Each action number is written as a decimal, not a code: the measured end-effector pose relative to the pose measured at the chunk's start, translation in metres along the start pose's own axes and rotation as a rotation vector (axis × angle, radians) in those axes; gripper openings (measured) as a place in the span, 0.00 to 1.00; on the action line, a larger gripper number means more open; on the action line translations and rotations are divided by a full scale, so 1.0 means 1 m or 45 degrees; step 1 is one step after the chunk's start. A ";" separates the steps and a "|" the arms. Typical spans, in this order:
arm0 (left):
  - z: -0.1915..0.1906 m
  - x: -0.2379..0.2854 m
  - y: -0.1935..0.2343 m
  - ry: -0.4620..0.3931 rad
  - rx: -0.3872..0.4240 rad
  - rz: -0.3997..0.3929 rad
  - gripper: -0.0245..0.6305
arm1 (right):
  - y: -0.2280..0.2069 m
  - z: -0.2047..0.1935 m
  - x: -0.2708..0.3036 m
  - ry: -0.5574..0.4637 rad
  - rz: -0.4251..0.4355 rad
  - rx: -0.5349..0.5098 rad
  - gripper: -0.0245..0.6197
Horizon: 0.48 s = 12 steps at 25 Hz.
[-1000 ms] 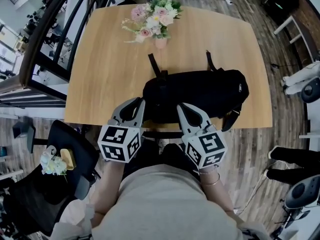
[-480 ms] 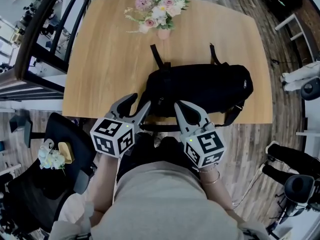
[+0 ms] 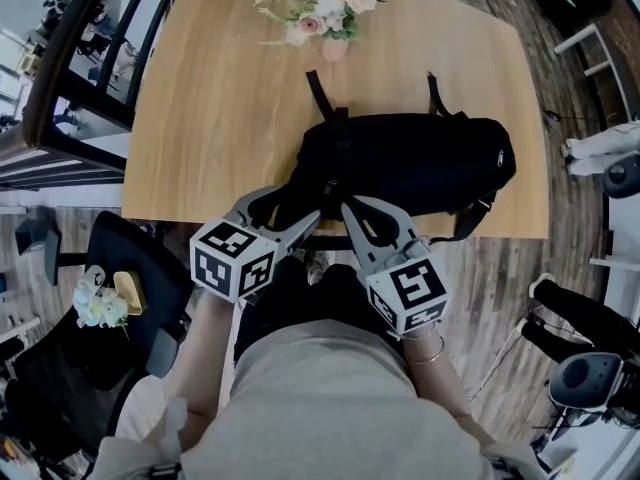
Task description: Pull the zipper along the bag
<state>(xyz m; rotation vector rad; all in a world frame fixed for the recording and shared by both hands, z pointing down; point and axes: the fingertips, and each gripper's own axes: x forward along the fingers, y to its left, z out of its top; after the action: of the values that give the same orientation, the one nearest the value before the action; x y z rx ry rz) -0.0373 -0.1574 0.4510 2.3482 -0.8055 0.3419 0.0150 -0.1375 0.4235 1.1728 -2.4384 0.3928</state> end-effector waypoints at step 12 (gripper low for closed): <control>-0.002 0.011 -0.015 -0.009 -0.037 -0.197 0.24 | 0.008 0.002 0.013 0.036 -0.020 -0.125 0.09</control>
<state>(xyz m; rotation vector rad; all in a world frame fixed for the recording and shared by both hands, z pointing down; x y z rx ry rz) -0.0195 -0.1515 0.4501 2.3683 -0.6224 0.2550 0.0011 -0.1428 0.4269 1.1368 -2.3944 0.2799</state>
